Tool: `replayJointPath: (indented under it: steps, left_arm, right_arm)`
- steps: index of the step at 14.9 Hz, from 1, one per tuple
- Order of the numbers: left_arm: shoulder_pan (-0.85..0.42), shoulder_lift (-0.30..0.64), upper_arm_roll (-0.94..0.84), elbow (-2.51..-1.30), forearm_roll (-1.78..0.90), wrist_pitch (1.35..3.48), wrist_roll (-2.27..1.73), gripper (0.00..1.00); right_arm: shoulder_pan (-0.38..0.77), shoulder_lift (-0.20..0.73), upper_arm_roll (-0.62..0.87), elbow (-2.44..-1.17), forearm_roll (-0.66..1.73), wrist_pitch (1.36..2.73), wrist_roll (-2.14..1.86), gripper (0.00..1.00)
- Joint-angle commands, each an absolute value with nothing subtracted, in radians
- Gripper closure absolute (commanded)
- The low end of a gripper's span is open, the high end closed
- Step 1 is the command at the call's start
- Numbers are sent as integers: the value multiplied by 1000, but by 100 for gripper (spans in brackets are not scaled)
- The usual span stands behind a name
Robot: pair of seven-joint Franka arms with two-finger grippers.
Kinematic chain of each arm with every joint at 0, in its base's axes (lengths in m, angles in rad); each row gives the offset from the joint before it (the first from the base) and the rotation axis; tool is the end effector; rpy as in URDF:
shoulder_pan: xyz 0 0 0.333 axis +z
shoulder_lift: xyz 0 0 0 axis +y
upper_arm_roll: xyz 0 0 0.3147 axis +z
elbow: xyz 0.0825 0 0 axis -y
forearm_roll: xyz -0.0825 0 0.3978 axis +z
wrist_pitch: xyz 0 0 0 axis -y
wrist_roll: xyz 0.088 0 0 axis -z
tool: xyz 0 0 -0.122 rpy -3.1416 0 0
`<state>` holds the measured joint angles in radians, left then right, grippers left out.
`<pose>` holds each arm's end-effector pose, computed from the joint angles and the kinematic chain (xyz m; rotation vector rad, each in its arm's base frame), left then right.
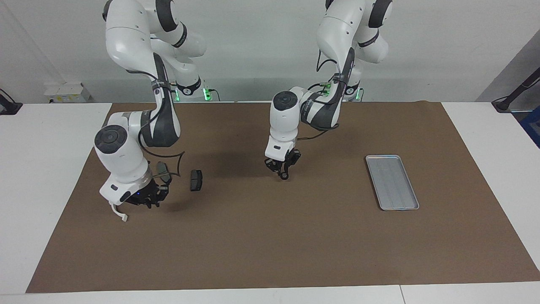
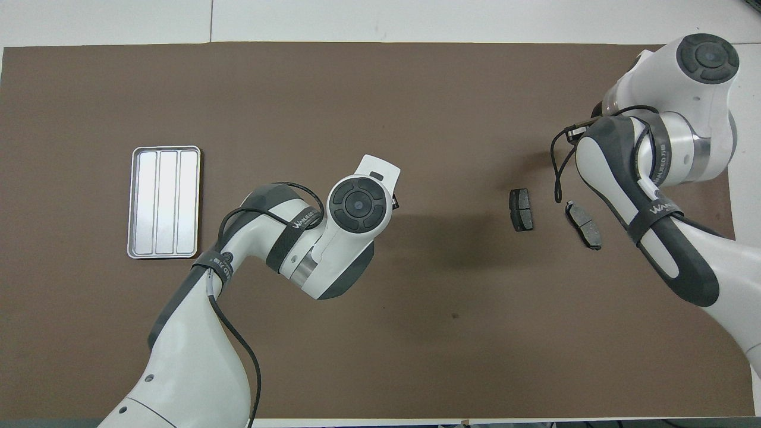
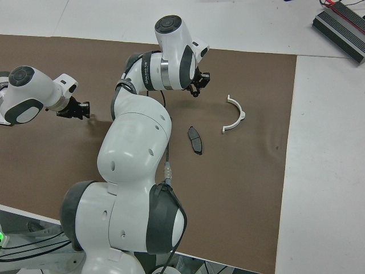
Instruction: Place bearing gear from tray to pile
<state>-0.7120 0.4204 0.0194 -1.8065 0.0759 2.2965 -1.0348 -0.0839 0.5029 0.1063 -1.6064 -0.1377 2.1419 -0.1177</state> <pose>0.5133 -0.4237 0.2939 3.0950 0.4548 0.1496 0.7000 -0.0003 0.3185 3.0582 0.3045 0.0509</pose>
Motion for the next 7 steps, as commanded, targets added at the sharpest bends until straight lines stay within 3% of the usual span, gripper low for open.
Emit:
replayJointPath:
  steps: [1, 7]
  left_arm:
    - [-713, 408, 26, -1841, 94, 2329, -1043, 100]
    - [-713, 402, 28, -1904, 95, 2401, -1045, 100]
  right_arm:
    - [-107, 552, 120, -1614, -137, 2236, -161, 100]
    - [-126, 600, 120, -1614, -137, 2318, -195, 100]
